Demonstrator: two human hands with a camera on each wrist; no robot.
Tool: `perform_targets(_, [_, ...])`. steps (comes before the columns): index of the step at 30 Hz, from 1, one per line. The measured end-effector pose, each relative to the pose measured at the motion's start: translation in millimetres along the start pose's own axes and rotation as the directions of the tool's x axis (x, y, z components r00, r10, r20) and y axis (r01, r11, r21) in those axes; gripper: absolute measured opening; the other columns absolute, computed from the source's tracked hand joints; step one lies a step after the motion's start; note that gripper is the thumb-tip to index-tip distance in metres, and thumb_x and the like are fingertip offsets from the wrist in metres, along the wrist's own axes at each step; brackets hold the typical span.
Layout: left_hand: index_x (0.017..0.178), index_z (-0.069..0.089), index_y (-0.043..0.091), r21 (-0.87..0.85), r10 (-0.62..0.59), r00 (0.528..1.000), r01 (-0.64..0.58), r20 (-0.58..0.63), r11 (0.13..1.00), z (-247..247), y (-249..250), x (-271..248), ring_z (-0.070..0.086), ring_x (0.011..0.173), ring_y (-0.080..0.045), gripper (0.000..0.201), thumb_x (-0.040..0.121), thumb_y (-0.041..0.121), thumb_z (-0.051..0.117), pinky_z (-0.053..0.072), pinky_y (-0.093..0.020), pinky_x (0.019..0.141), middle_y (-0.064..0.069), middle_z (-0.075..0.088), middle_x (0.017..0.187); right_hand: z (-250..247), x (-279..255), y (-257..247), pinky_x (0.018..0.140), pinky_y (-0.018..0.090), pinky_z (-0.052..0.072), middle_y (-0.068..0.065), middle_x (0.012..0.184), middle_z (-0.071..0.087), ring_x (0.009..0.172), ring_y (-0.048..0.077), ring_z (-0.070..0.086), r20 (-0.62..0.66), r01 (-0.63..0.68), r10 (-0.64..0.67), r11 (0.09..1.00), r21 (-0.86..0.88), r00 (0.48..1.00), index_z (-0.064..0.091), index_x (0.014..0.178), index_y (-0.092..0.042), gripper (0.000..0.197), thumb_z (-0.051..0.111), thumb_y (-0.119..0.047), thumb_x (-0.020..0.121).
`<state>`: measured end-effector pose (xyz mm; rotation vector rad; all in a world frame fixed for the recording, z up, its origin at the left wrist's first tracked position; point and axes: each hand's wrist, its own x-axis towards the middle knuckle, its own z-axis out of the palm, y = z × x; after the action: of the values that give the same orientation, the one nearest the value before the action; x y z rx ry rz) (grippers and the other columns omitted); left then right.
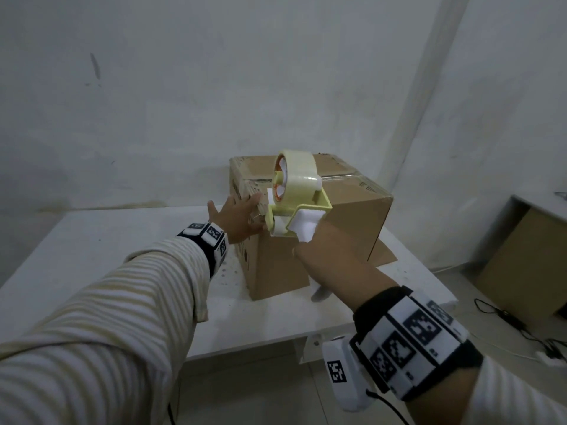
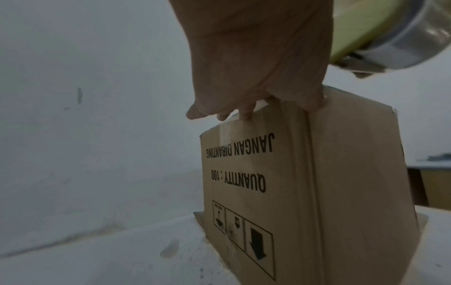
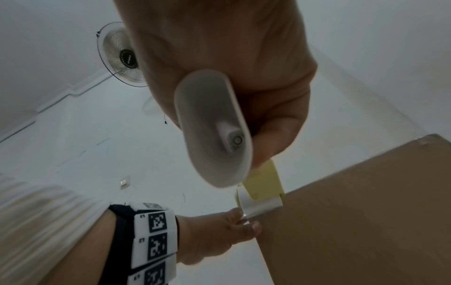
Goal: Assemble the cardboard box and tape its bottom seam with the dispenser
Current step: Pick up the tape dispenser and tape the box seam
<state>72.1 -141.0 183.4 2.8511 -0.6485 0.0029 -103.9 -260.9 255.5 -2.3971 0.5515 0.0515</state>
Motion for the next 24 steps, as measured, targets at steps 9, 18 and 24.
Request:
perform_targets(9, [0.138, 0.043, 0.020, -0.388, -0.095, 0.994, 0.111, 0.059, 0.915, 14, -50, -7, 0.047, 0.127, -0.032, 0.091, 0.068, 0.078, 0.048, 0.036, -0.050, 0.107, -0.012, 0.049, 0.140, 41, 20, -39, 0.049, 0.016, 0.028, -0.007, 0.076, 0.042, 0.072, 0.014, 0.045, -0.079, 0.350, -0.344, 0.934, 0.068, 0.935, 0.045, 0.097, -0.018, 0.017, 0.056, -0.025, 0.087])
perform_targets(18, [0.152, 0.018, 0.016, -0.393, -0.363, 0.901, 0.431, 0.237, 0.812, 44, -189, -18, 0.032, 0.141, -0.025, 0.070, 0.094, 0.039, 0.050, 0.028, -0.032, 0.113, -0.009, 0.028, 0.156, 162, 94, -102, 0.060, 0.031, 0.051, 0.009, 0.104, 0.056, 0.084, 0.027, 0.059, 0.173, 0.332, -0.350, 0.935, 0.127, 0.921, 0.038, 0.128, -0.014, 0.046, 0.058, -0.023, 0.087])
perform_targets(24, [0.152, 0.017, 0.012, -0.312, -0.455, 0.827, 0.551, 0.331, 0.774, 61, -281, -3, 0.034, 0.140, -0.026, 0.069, 0.095, 0.038, 0.047, 0.029, -0.032, 0.113, -0.010, 0.025, 0.157, 253, 163, -149, 0.069, 0.031, 0.049, 0.007, 0.114, 0.056, 0.097, 0.027, 0.059, 0.247, 0.320, -0.335, 0.942, 0.099, 0.909, 0.035, 0.130, -0.016, 0.048, 0.056, -0.031, 0.090])
